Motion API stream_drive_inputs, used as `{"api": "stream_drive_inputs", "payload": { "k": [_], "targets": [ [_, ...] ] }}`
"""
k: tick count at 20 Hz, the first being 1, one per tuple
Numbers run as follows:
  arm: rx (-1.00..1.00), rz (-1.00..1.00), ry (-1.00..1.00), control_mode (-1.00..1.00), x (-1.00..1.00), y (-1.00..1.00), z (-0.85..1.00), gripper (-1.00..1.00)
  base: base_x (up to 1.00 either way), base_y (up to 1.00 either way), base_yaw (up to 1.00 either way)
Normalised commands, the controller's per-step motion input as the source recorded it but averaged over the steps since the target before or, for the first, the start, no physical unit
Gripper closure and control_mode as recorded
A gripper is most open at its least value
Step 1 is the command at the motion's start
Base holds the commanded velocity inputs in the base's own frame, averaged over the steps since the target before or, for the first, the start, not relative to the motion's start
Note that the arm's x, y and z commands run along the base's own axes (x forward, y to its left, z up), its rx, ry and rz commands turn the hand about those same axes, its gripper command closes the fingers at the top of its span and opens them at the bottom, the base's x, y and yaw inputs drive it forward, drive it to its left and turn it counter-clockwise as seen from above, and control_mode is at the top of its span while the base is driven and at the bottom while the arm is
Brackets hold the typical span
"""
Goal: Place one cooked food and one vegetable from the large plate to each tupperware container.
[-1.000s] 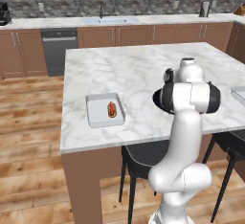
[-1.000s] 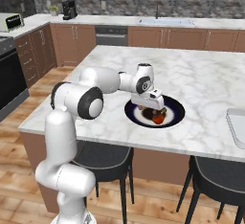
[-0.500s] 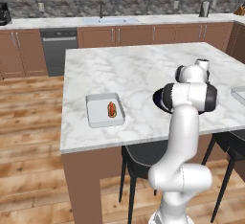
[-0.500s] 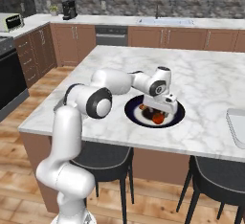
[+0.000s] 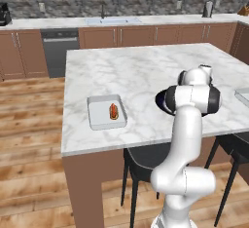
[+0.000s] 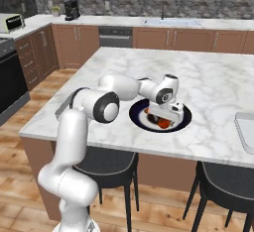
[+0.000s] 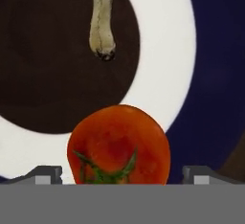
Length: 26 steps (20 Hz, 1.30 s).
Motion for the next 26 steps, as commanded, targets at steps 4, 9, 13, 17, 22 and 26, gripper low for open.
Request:
{"api": "stream_drive_inputs", "payload": {
  "k": [4, 9, 13, 17, 22, 26],
  "targets": [
    [0.00, 0.00, 0.00, -1.00, 0.00, 0.21, -0.24, -1.00, 0.00, 0.00, 0.00],
    [0.00, 0.00, -0.04, -1.00, 0.00, 0.00, -0.04, -1.00, 0.00, 0.00, 0.00],
    [0.00, 0.00, 0.00, -1.00, 0.00, 0.00, 0.00, 1.00, 0.00, 0.00, 0.00],
    [0.00, 0.00, 0.00, -1.00, -0.02, 0.13, 0.00, 1.00, 0.00, 0.00, 0.00],
    [-0.01, 0.15, -0.02, -1.00, -0.29, 0.80, 0.59, 1.00, 0.00, 0.00, 0.00],
    [-0.01, 0.29, -0.07, -1.00, -0.08, 1.00, 1.00, 1.00, 0.00, 0.00, 0.00]
  ]
}}
